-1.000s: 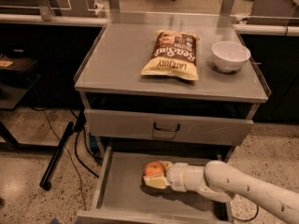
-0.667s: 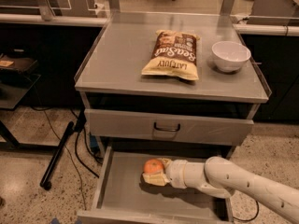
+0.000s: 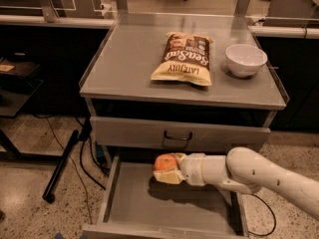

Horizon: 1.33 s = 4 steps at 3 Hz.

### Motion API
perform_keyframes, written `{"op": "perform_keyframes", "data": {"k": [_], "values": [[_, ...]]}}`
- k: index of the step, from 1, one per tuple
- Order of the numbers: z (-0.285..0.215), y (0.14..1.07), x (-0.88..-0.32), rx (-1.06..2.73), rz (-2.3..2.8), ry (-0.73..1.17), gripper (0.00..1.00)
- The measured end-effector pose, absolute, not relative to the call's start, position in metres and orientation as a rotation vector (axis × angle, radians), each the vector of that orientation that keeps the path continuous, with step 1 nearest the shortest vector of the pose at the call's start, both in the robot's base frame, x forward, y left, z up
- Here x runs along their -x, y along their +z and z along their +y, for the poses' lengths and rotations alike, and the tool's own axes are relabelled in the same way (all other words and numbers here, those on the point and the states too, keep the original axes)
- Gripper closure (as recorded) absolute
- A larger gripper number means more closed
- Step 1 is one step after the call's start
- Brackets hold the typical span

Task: Pick orange from middle drawer and place on counter

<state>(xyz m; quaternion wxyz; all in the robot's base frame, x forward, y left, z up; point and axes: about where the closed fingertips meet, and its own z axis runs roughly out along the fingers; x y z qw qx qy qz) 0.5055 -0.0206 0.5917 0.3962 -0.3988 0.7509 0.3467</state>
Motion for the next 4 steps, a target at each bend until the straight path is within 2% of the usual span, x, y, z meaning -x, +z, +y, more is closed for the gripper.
{"op": "perform_keyframes", "data": {"k": [2,4], "values": [[-0.028,0.666,-0.488,1.100,1.893,0.806,1.00],[-0.024,0.692,-0.495,1.111,1.873,0.797,1.00]]}}
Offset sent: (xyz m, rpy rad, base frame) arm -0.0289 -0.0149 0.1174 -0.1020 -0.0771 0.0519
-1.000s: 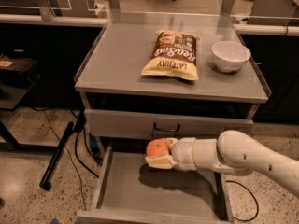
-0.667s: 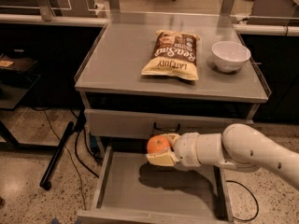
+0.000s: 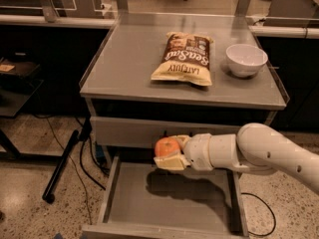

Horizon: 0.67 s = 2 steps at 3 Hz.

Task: Pick orange from middle drawer and place on counter

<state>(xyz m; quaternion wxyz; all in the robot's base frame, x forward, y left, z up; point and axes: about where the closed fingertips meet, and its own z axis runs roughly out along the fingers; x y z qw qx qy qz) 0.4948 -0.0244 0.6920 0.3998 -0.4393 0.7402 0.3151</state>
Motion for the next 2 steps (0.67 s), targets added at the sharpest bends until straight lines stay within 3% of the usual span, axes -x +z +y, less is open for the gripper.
{"op": "perform_keyframes", "data": {"k": [2], "values": [[-0.015,0.785,-0.519,1.197,1.755,0.778,1.00]]}}
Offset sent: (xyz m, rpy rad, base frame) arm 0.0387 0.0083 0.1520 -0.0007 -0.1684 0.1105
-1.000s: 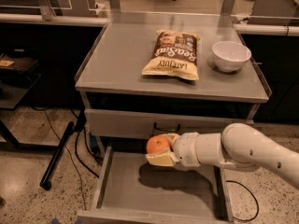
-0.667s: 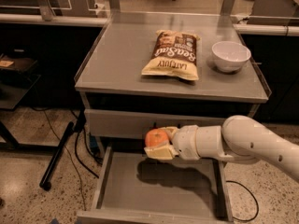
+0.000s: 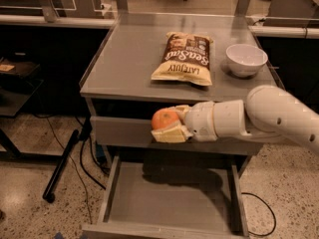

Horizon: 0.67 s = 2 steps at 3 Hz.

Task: Pick orange from middle drawer and place on counter

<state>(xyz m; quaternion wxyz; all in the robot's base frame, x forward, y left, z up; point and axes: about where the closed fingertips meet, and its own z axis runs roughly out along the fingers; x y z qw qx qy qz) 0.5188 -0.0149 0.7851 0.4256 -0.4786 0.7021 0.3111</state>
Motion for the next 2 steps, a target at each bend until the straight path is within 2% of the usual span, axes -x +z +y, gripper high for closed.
{"op": "perform_keyframes", "data": {"k": [2], "values": [[0.004,0.815,-0.541,1.240,1.694,0.817,1.00]]}}
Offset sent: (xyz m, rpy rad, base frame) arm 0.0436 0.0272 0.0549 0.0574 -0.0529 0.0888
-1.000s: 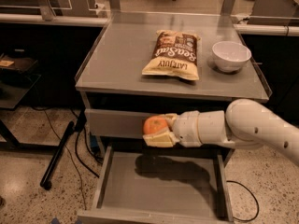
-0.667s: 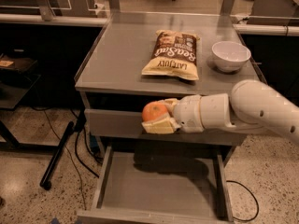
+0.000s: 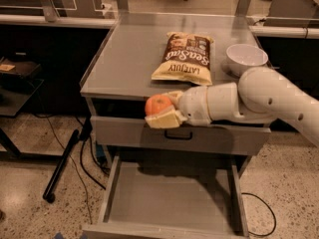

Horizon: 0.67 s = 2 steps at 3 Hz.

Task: Pick orange from middle drawer and place on counter

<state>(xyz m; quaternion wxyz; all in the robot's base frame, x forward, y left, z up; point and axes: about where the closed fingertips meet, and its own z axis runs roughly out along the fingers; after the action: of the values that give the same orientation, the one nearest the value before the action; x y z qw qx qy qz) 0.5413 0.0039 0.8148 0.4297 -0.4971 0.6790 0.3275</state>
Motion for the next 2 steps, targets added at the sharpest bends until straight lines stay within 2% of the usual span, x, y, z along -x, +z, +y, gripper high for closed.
{"op": "perform_keyframes", "data": {"k": [2], "values": [[0.0252,0.8535,-0.5608,1.294,1.624,0.830,1.00]]}}
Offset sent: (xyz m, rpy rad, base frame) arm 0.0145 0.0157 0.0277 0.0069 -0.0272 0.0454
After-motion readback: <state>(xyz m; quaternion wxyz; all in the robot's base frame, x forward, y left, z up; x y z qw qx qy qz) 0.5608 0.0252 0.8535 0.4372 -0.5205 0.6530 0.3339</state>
